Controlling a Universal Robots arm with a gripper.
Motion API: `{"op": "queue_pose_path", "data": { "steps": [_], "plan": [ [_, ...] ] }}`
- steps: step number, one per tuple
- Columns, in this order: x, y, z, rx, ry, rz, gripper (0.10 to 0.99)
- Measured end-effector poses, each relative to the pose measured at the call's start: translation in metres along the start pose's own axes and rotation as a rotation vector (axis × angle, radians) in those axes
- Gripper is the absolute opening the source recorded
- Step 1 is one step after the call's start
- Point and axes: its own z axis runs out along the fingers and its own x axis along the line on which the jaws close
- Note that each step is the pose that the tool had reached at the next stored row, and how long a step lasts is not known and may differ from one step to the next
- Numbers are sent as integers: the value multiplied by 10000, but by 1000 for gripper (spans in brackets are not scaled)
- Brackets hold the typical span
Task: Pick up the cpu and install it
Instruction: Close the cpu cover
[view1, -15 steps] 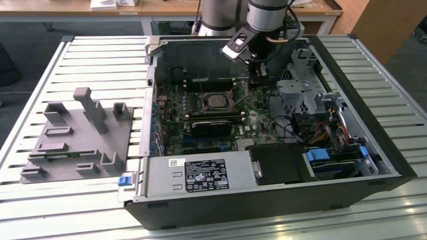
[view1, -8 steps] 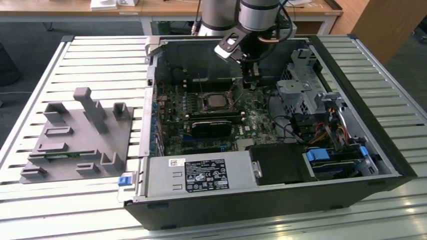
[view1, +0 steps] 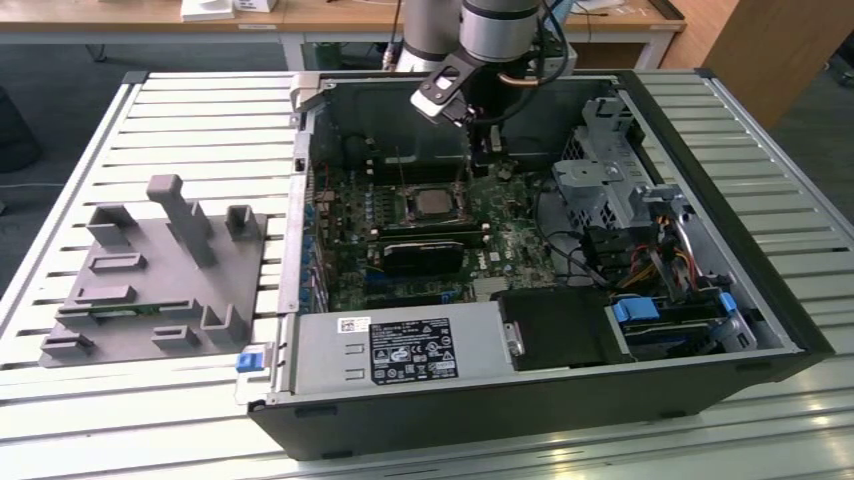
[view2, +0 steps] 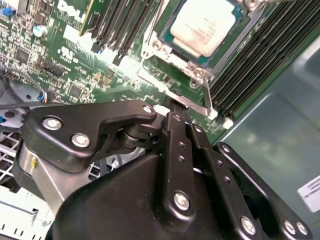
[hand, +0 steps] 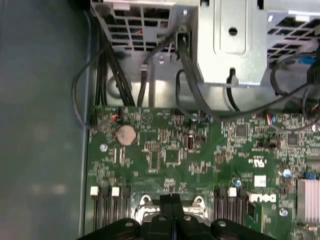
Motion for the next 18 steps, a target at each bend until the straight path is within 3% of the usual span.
{"op": "queue_pose_path", "data": {
  "steps": [5, 11, 18],
  "plan": [
    [3, -106, 13, 1, 0, -1, 106],
    [7, -182, 116, 2, -2, 0, 106],
    [11, -318, 149, 1, -1, -1, 106]
  ]
}}
